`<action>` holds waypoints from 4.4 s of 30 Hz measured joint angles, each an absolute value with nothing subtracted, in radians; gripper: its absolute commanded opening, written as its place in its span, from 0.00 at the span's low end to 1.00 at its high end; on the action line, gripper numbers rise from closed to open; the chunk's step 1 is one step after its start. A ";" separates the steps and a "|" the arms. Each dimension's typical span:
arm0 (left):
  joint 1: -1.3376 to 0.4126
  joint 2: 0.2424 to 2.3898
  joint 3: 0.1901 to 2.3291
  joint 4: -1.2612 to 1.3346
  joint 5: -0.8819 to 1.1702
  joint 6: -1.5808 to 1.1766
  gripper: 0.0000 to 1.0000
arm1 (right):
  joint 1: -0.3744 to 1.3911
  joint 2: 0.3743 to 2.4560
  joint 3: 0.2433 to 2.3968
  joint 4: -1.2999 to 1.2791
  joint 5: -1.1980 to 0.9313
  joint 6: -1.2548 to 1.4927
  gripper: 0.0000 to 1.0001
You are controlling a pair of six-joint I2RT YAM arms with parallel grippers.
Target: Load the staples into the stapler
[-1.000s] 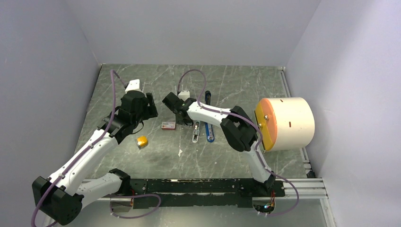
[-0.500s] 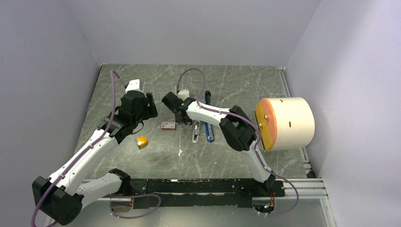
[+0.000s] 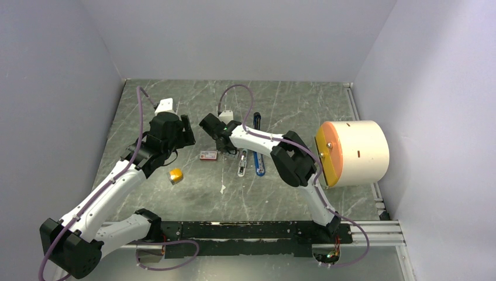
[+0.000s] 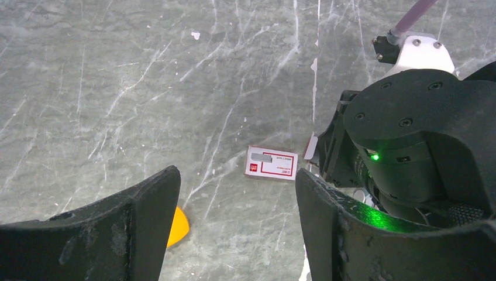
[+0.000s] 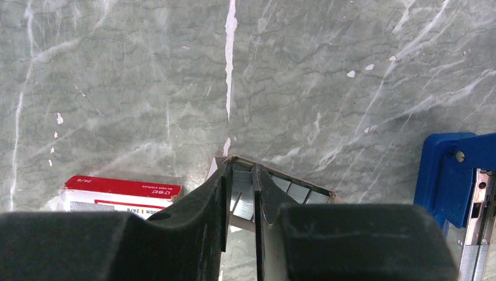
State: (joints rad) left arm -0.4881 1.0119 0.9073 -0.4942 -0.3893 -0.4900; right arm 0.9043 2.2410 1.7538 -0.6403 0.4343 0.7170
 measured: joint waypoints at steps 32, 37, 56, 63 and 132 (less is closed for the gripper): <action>-0.488 1.007 0.905 -0.492 -0.390 -0.494 0.76 | 1.029 1.963 1.439 -0.630 0.320 0.718 0.21; -0.488 1.002 0.902 -0.491 -0.390 -0.494 0.76 | 1.070 1.963 1.407 -0.633 0.291 0.725 0.22; -0.488 1.002 0.902 -0.490 -0.389 -0.494 0.76 | 1.106 1.963 1.380 -0.648 0.250 0.717 0.32; -0.488 1.002 0.902 -0.491 -0.389 -0.494 0.76 | 1.108 1.963 1.382 -0.676 0.252 0.725 0.34; -0.488 0.997 0.898 -0.490 -0.390 -0.497 0.75 | 1.073 2.028 1.437 -0.648 0.167 0.493 0.23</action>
